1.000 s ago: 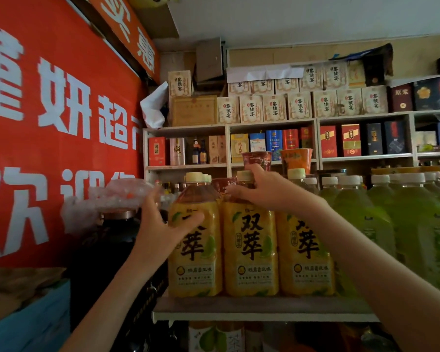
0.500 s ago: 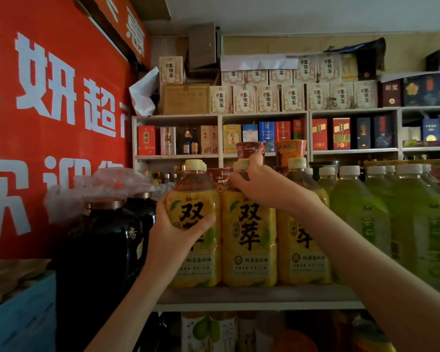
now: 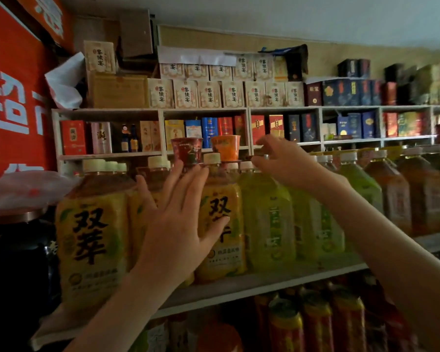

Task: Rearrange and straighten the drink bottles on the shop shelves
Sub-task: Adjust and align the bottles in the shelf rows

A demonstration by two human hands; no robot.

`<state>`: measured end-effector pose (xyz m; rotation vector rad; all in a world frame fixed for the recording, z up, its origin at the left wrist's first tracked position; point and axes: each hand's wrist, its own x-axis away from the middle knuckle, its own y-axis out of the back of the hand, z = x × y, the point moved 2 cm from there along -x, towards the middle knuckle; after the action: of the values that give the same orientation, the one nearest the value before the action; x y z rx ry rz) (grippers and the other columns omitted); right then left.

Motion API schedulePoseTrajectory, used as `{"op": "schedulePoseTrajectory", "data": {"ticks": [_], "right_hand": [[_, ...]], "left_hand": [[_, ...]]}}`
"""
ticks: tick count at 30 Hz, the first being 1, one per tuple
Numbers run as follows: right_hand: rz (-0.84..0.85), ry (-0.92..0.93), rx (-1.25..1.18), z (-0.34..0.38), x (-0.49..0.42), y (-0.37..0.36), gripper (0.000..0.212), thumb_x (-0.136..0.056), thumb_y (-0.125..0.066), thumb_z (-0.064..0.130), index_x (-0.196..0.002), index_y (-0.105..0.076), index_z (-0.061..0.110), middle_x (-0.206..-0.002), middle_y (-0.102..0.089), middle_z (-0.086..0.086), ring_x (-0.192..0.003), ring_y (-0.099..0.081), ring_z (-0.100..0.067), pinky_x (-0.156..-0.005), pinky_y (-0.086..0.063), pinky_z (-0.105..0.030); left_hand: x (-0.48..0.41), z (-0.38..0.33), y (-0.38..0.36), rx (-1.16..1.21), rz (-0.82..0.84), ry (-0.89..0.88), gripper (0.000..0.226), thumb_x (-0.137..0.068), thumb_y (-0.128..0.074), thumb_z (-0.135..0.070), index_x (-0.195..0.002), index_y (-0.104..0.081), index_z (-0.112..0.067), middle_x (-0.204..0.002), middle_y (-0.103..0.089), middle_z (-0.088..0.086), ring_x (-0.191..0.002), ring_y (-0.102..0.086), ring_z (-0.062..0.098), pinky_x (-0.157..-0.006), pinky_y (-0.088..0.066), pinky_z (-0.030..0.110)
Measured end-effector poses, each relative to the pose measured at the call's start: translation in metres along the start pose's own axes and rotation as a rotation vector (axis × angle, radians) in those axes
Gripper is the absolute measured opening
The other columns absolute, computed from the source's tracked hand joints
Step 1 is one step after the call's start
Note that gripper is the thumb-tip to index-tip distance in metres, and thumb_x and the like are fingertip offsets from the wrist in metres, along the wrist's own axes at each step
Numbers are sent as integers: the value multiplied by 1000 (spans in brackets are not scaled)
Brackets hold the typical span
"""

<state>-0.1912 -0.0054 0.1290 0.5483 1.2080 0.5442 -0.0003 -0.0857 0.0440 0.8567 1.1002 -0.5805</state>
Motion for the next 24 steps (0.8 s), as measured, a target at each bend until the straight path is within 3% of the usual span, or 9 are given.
{"op": "schedulePoseTrajectory", "data": {"ticks": [2, 4, 7, 10, 13, 16, 19, 22, 24], "right_hand": [[209, -18, 14, -21, 3, -7, 43, -94, -51, 36, -130, -41, 15, -111, -62, -4, -84, -60, -11, -73, -53, -27], [328, -6, -72, -34, 4, -12, 59, -90, -56, 41, -139, -29, 20, -106, -63, -1, -85, -62, -12, -79, -56, -32], [464, 52, -99, -39, 4, -13, 101, -74, -75, 38, -146, -5, 24, -96, -62, 7, -83, -62, -8, -71, -55, -22], [518, 134, -57, -43, 0, -16, 116, -70, -80, 35, -146, 6, 21, -90, -62, 3, -78, -63, -8, -62, -54, -18], [501, 181, -65, -47, -4, -18, 120, -71, -80, 34, -147, 12, 16, -89, -59, 3, -80, -61, -10, -69, -55, -23], [485, 178, -100, -49, -4, -24, 126, -71, -80, 32, -147, 19, 15, -119, -59, -12, -104, -61, -23, -86, -54, -36], [427, 291, -51, -53, 6, -16, 111, -77, -74, 31, -150, 7, 18, -124, -56, -9, -110, -58, -24, -91, -52, -41], [134, 338, -130, -70, 9, 15, 78, -85, -66, 33, -146, -20, 21, -141, -43, -3, -128, -44, -21, -103, -42, -39], [-22, 268, -184, -90, 5, 36, 67, -90, -59, 31, -145, -25, 17, -145, -37, -4, -133, -36, -21, -105, -34, -35]], "left_hand": [[-11, -16, -12, -32, 93, -20, 79, -78, -45, -66, -134, -44, -11, -134, -54, 4, -136, -34, 24, -106, -6, 70], [-22, -34, -24, -99, 197, -11, 90, -73, -41, -75, -135, -43, -11, -133, -55, 5, -136, -35, 24, -105, -3, 70], [-33, -54, -45, -177, 306, 37, 102, -65, -35, -84, -134, -45, -9, -134, -54, 7, -135, -36, 26, -105, 0, 67], [-41, -65, -62, -287, 393, 89, 109, -61, -23, -89, -132, -50, -11, -134, -54, 6, -135, -35, 28, -103, -2, 70], [-50, -77, -64, -383, 448, 147, 115, -56, -18, -91, -145, -29, -20, -150, -33, -1, -144, -9, 23, -102, 15, 69], [-51, -81, -64, -397, 464, 194, 111, -59, -32, -89, -149, -9, -27, -156, -15, -8, -144, 11, 18, -101, 22, 66], [-53, -92, -62, -423, 510, 221, 114, -65, -42, -84, -149, 1, -21, -157, -8, -3, -144, 11, 19, -102, 20, 66], [-56, -101, -60, -416, 488, 238, 127, -62, -43, -85, -142, 28, -16, -156, 16, 3, -143, 17, 20, -102, 23, 64], [-62, -107, -59, -355, 417, 234, 129, -58, -40, -88, -137, 36, -20, -154, 22, 4, -143, 17, 20, -102, 24, 61]]}}
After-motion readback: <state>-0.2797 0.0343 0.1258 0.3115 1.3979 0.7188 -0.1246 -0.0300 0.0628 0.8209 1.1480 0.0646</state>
